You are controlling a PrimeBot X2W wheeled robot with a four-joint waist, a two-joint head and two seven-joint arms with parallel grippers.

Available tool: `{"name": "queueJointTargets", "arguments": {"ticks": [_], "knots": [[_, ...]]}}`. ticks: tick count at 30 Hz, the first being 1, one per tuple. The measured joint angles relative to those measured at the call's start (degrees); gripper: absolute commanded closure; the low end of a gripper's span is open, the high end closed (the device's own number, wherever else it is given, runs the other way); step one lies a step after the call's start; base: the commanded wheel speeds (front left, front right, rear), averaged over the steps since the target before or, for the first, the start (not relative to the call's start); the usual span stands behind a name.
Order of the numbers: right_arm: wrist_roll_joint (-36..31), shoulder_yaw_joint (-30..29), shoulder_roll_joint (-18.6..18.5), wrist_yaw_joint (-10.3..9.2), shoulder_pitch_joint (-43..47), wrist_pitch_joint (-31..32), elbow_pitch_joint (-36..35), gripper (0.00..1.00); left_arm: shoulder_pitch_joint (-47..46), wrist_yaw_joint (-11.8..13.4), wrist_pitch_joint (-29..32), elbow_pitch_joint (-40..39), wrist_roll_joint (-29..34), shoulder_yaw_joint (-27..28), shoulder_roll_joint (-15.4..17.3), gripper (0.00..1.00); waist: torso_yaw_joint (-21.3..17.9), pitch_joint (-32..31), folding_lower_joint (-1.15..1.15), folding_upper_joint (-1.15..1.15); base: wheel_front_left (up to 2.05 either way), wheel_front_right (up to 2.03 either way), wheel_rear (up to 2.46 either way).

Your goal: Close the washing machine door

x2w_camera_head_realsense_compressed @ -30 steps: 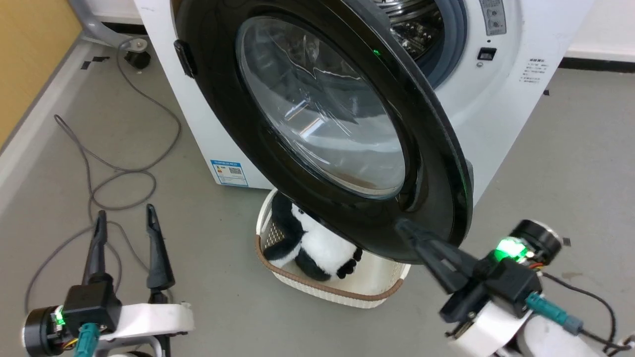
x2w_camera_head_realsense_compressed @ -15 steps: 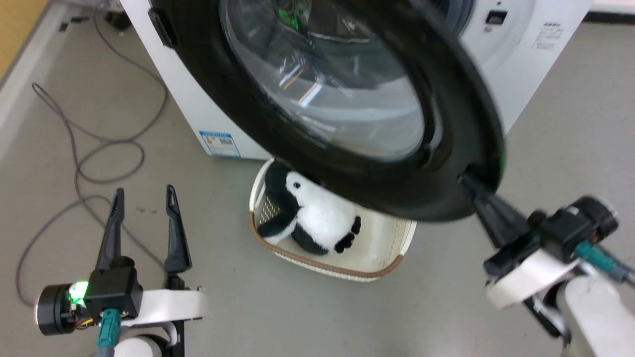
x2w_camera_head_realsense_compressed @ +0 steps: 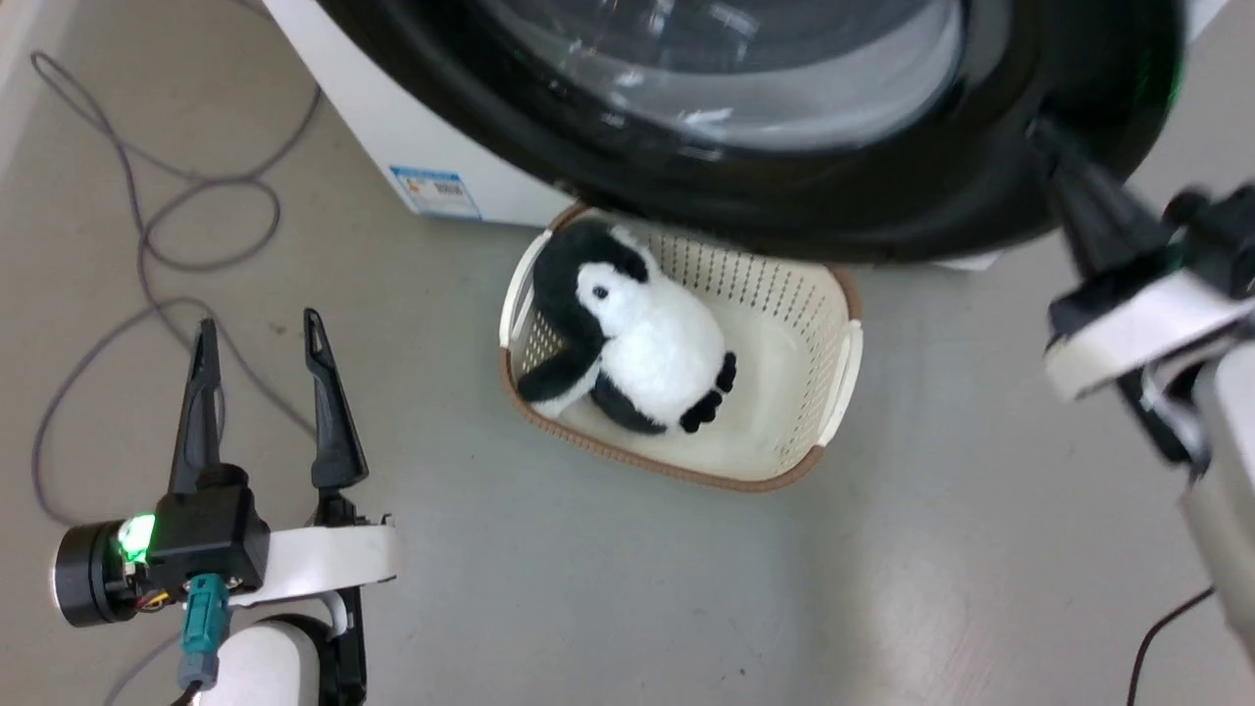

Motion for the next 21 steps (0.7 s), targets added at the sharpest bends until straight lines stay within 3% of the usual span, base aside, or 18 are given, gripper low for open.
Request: {"name": "queueJointTargets", "arguments": {"ticks": [8, 21], "knots": [[0.9, -1.8, -1.6, -0.01, -10.6, 0.0, 9.0, 1.0, -1.5, 0.5, 0.0, -0.2, -0.7, -0.5, -0.3, 0.0, 1.7, 3.7, 0.0, 0.0, 0.0, 0.0, 0.0], [-0.6, -3.2, -1.2, 0.1, -16.9, 0.0, 13.9, 1.0, -2.5, 1.3, 0.0, -0.7, -0.8, -0.5, -0.7, 0.0, 2.3, 6.3, 0.0, 0.0, 0.0, 0.0, 0.0]]}}
